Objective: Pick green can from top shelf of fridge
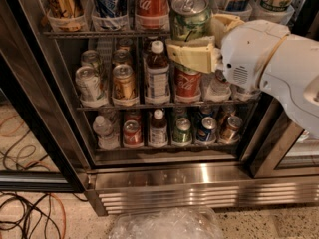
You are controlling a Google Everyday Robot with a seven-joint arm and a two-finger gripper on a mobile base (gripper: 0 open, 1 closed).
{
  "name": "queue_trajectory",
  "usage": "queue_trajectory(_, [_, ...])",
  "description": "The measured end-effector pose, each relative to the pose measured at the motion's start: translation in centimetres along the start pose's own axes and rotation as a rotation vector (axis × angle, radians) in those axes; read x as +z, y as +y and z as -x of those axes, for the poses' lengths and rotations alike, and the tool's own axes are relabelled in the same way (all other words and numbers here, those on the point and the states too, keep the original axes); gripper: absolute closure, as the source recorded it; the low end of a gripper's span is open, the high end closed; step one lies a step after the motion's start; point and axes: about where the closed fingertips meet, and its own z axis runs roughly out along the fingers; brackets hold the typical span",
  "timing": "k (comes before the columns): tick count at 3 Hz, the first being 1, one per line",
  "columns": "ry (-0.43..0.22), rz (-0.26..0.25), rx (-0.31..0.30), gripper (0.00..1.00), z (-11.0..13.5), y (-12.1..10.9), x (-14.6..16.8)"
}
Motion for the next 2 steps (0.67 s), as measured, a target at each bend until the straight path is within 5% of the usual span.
queue_trajectory(2, [-0.017,0.149,-0.006,1.0,-0.9,7.5,0.1])
